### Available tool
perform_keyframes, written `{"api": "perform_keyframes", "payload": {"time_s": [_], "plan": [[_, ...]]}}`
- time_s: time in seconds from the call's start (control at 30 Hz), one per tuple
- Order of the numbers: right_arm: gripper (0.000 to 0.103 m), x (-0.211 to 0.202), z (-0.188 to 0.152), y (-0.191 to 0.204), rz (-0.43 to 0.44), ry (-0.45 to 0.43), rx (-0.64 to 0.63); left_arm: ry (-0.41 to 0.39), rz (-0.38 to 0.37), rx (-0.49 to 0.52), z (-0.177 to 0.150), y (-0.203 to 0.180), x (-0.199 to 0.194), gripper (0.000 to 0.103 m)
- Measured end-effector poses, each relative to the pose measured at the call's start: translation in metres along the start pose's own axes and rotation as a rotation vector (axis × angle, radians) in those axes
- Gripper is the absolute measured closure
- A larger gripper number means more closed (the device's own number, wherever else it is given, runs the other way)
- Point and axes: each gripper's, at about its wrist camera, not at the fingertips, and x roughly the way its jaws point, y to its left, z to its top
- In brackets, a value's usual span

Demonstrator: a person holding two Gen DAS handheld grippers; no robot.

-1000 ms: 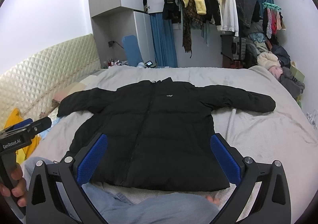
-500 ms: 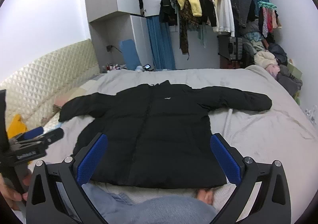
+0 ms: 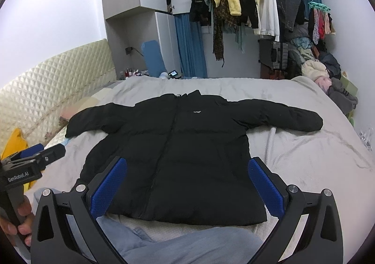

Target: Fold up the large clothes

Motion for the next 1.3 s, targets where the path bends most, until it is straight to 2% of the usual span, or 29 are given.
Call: {"api": "perform_keyframes", "payload": {"time_s": [0.57, 0.9, 1.0, 1.17, 1.3], "plan": [[0.000, 0.012, -0.009, -0.011, 0.000, 0.018, 0.003, -0.031, 0.008, -0.006, 0.003, -0.003, -0.008, 0.000], [0.000, 0.020, -0.008, -0.017, 0.003, 0.023, 0.009, -0.042, 0.019, -0.004, 0.009, 0.000, 0.004, 0.000], [0.000, 0.028, -0.006, -0.021, 0.006, 0.023, 0.021, -0.054, 0.016, -0.008, 0.019, 0.003, 0.013, 0.000], [0.000, 0.042, -0.001, -0.031, -0.003, 0.020, 0.041, -0.111, 0.006, 0.041, 0.040, 0.003, 0.025, 0.000], [0.000, 0.055, 0.007, -0.038, -0.007, 0.016, 0.049, -0.156, -0.050, 0.038, 0.059, 0.010, 0.046, 0.000]]}}
